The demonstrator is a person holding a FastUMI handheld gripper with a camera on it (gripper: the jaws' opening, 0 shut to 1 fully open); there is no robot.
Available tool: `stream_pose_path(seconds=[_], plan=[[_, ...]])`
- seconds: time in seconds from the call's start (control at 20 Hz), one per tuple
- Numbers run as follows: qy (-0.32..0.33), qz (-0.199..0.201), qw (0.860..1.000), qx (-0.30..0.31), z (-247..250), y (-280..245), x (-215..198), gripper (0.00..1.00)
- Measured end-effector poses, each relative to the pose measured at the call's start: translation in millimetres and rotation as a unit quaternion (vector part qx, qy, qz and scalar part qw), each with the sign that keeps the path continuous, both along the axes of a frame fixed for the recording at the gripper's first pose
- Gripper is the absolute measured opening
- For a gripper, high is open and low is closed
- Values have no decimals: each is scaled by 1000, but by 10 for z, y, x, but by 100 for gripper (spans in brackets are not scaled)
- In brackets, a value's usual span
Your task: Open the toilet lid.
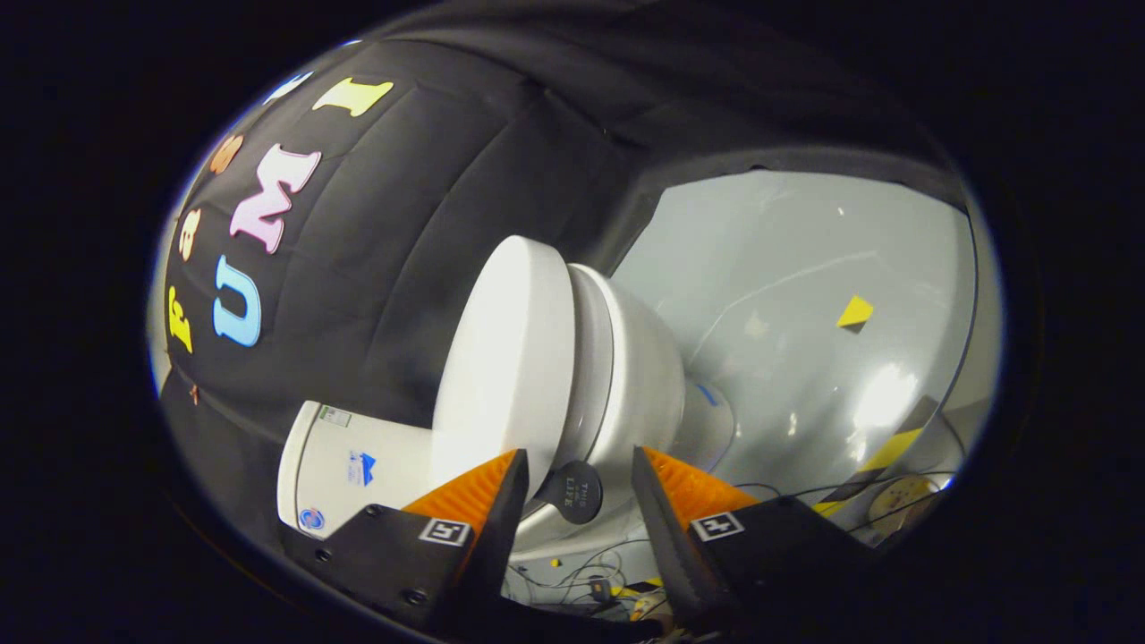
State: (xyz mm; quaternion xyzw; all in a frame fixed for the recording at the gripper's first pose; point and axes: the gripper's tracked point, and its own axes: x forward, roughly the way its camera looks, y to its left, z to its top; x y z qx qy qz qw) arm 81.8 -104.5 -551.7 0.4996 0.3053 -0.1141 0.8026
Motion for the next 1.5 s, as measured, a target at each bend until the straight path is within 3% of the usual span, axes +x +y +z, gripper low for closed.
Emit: stream_pose_path(seconds=[0.1, 0.2, 0.4, 0.5, 0.65, 0.75, 0.9, 1.25, 1.5], plan=[[0, -5, 1000, 16, -62, 44, 32, 72], [-3, -10, 999, 32, -73, 80, 41, 40], [-3, 0, 998, 58, -192, 217, 93, 39], [-7, -21, 998, 61, -111, 126, 46, 19], [-21, -24, 998, 56, -65, 112, 50, 18], [-20, -15, 998, 53, -45, 117, 39, 4], [-21, -19, 998, 58, -38, 133, 64, 4], [-1, 26, 999, -22, 160, 234, 81, 5], [-9, 45, 996, -80, 578, 326, 126, 5]])
